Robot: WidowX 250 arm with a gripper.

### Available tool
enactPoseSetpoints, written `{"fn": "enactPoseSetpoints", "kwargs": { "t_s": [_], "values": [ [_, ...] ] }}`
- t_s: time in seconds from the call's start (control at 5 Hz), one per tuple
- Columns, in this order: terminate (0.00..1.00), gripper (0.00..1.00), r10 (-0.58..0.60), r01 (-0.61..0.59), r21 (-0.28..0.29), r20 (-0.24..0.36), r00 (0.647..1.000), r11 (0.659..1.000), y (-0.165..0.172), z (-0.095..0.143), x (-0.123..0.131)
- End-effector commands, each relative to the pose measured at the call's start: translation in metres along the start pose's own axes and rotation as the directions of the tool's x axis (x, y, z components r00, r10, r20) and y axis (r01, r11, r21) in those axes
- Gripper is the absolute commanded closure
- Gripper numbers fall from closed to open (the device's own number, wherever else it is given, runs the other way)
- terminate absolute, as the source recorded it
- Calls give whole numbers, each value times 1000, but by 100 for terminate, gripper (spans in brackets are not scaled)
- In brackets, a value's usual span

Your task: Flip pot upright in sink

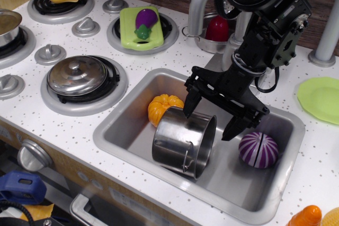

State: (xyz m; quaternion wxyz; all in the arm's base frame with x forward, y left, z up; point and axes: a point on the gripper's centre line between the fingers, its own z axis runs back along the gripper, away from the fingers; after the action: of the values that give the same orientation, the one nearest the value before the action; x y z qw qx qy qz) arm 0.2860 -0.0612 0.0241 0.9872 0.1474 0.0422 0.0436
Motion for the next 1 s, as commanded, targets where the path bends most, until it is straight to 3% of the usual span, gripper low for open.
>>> {"fn": "enactPoseSetpoints", "kwargs": {
  "t_s": [0.0, 0.2, 0.6, 0.8],
  "values": [
    [0, 0, 0, 0, 0, 0, 1000, 1000, 0, 0, 0],
    [0, 0, -67, 60, 178, 34, 997, 982, -2, -6, -4],
    [0, 0, -125, 97, 388, 49, 991, 917, 2, -14, -3],
    [0, 0, -137, 89, 452, 74, 988, 888, 5, -19, -1]
  ]
}}
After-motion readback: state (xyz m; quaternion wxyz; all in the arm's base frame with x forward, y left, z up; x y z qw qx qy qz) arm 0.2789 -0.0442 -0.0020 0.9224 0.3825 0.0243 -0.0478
